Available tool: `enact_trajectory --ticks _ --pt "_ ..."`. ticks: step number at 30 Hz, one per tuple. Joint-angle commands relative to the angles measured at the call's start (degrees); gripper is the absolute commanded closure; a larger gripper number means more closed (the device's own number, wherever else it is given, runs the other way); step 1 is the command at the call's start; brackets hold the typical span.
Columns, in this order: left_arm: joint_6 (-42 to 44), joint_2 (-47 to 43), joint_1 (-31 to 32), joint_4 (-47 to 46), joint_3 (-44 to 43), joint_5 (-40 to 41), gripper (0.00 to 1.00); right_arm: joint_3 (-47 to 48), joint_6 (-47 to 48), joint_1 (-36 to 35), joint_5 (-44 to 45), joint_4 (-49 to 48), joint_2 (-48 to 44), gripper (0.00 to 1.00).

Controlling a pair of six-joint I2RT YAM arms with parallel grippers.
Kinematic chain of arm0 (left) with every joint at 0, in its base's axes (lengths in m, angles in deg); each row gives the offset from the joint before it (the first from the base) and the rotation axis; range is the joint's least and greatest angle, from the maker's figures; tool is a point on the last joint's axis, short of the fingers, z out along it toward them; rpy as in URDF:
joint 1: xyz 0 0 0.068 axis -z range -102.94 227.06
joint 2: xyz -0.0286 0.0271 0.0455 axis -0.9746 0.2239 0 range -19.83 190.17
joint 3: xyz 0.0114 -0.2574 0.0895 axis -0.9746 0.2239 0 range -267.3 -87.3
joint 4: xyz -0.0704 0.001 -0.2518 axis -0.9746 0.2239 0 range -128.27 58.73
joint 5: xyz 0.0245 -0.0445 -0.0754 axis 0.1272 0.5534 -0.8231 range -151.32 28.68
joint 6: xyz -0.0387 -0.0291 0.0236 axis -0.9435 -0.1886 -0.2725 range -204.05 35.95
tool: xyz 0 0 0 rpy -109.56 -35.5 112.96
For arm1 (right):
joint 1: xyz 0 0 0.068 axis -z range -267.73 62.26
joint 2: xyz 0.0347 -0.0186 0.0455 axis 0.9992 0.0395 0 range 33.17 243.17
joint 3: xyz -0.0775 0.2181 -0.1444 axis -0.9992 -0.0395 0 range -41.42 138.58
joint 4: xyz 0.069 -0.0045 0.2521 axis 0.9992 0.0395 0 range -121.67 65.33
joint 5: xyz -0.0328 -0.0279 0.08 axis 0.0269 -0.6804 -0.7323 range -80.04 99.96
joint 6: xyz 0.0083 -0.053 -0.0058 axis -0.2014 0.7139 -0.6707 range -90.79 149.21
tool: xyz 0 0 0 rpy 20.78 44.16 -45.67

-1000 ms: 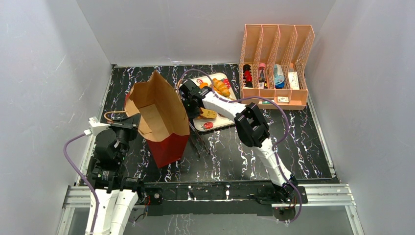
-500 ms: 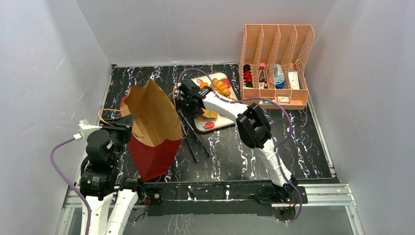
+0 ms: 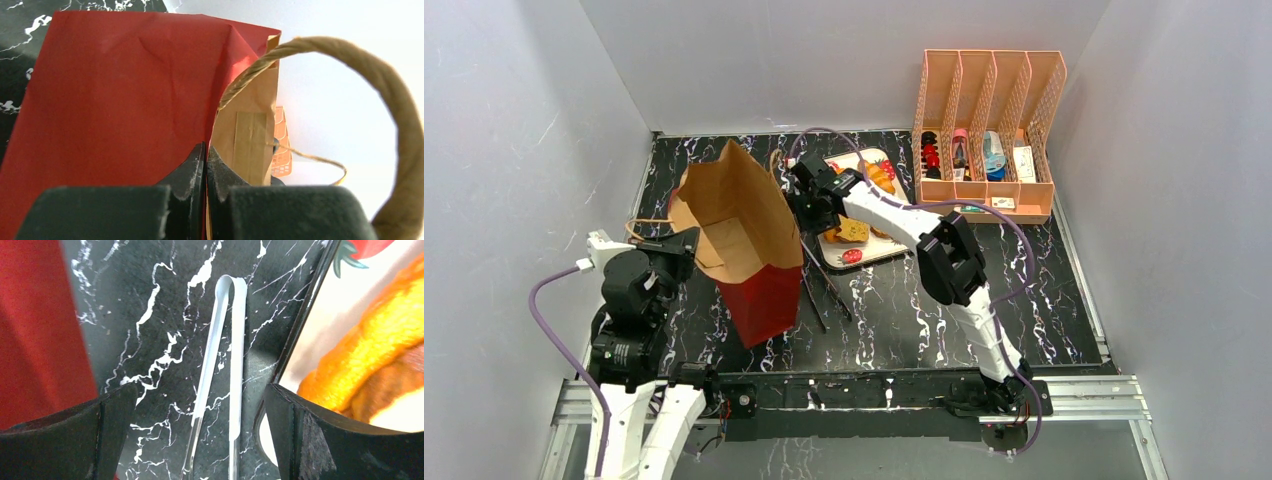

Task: Take the fake bread out of the paper bag
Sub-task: Place the paper bag at the center of the board.

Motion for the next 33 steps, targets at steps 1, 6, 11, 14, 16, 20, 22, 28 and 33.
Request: enact_trajectory --ticks 1,6,11,14,16,20,22,28,33 --pt "0.3 1.3 0.1 -11.9 3.4 -1.4 1.0 0.5 0.9 0.9 2.8 -1.0 -8.3 0.02" --pt "-0.5 3.8 0.0 -20.7 8.4 -3.0 1.0 -0.7 1.1 2.3 2.7 -0.5 -10.1 0.02" --pt "0.2 2.5 0.0 -22.5 13.1 -2.9 0.95 -4.4 1.5 2.7 2.4 -1.2 -11.9 0.02" --pt "-1.5 -0.3 0.0 -25.2 17.7 -2.8 0.88 -5.8 1.7 2.7 2.3 -1.6 -13.1 0.02" --pt "-2.7 -1.6 0.0 -25.7 20.1 -3.1 0.84 -6.0 1.7 2.7 1.8 -1.6 -13.4 0.02" --pt "-1.4 -2.9 0.0 -21.8 18.9 -2.6 0.67 -5.7 1.5 2.6 0.1 -1.5 -13.3 0.02" --pt "-0.7 -3.6 0.0 -20.2 17.7 -1.6 0.58 -5.8 1.3 2.4 -0.3 -2.0 -13.8 0.02" --pt "2.5 -2.4 0.0 -15.5 11.7 -1.7 0.39 -5.8 0.7 2.0 -0.6 -2.7 -14.5 0.02" --pt "3.5 -2.6 0.0 -10.3 7.5 -0.9 0.36 -6.6 0.3 1.6 0.5 -3.2 -16.4 0.02"
